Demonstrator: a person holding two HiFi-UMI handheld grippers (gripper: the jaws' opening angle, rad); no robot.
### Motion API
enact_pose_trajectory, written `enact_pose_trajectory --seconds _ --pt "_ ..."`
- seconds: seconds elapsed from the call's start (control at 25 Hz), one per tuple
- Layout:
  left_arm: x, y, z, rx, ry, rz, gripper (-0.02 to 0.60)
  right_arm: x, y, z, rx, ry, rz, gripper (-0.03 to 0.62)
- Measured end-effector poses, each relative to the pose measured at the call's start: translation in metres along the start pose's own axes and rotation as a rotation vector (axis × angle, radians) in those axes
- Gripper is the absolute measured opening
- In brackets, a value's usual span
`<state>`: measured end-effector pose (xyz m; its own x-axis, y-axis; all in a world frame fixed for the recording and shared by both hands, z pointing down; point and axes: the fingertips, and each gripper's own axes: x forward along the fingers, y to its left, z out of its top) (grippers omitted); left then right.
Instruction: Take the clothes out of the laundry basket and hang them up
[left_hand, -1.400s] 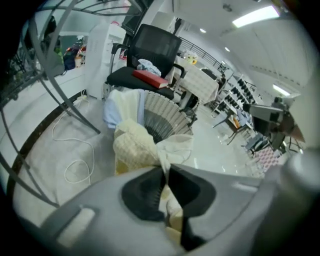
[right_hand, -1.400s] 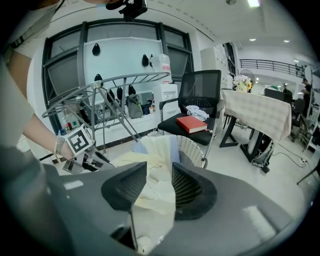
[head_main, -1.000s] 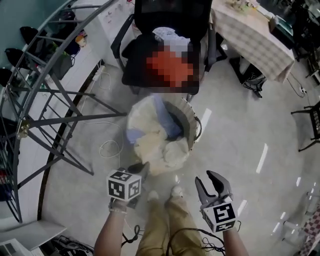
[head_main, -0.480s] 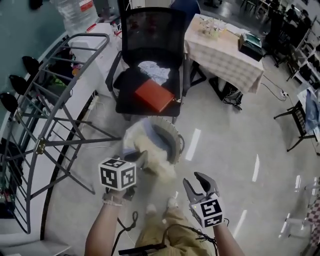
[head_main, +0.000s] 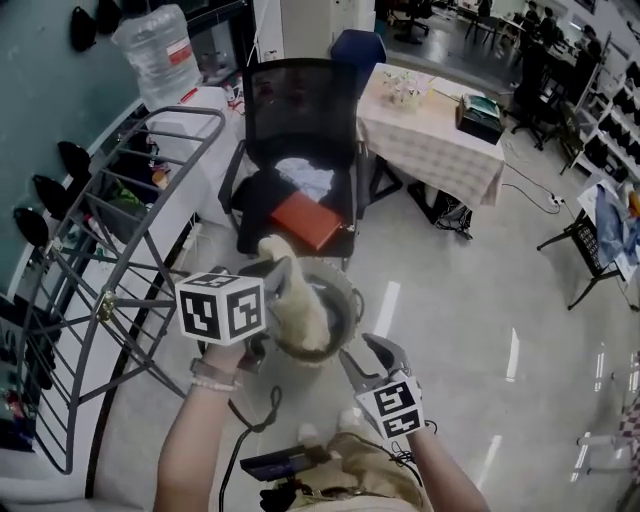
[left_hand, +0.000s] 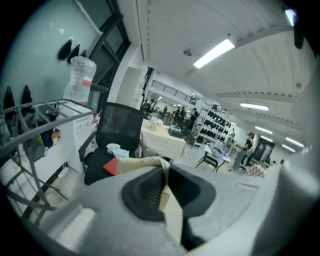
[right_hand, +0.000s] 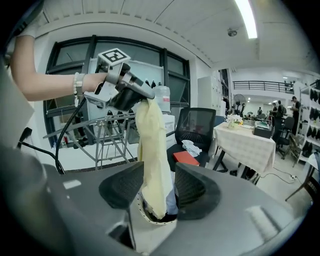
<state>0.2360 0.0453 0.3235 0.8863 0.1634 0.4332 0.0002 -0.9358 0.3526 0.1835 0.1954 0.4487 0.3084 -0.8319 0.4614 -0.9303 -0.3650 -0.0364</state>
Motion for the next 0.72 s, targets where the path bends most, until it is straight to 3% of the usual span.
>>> enact_pose_trajectory --seconds 0.36,0.72 --pt "-0.047 -0.026 0.082 0.118 -0.11 -0.01 0.012 0.053 0.027 0.01 -0.003 0.031 0.033 0.207" --pt "-0.061 -0.042 0.097 0.149 -0.138 -0.012 0.012 0.113 0.029 -0.014 0.032 0.148 -0.003 0.23"
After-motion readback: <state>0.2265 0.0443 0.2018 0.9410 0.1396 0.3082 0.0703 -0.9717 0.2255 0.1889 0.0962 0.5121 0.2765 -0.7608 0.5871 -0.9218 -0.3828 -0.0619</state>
